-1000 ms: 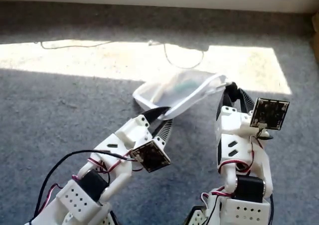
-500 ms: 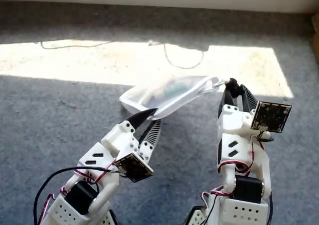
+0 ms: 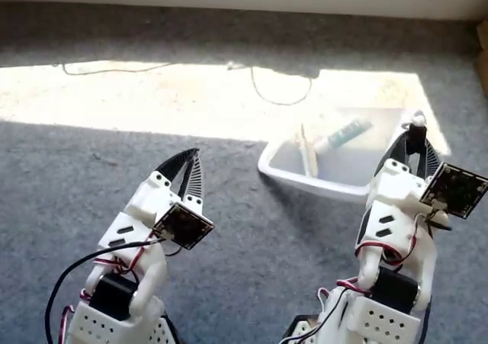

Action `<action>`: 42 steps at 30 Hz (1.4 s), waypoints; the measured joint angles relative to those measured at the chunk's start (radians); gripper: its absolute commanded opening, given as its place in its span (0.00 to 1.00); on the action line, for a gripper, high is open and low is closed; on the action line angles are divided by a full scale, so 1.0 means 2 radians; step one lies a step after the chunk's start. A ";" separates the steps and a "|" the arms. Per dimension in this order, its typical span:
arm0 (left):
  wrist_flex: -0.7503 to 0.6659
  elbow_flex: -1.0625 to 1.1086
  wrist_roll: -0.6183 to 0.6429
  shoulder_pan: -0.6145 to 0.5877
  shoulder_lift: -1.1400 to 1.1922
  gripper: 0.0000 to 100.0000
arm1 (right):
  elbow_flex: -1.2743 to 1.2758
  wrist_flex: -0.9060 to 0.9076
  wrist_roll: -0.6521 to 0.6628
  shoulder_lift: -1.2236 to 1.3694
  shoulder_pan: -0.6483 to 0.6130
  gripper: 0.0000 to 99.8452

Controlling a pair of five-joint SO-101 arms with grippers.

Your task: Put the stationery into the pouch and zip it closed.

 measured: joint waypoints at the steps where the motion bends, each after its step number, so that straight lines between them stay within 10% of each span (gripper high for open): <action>1: 0.000 0.000 0.000 0.002 0.000 0.05 | 0.000 0.003 0.000 0.000 -0.005 0.01; 24: 0.000 -0.028 0.137 0.101 0.000 0.26 | -0.133 0.210 0.074 -0.008 -0.276 0.01; 42: 0.072 -0.087 0.141 0.163 0.000 0.26 | -0.135 0.214 0.064 -0.008 -0.293 0.01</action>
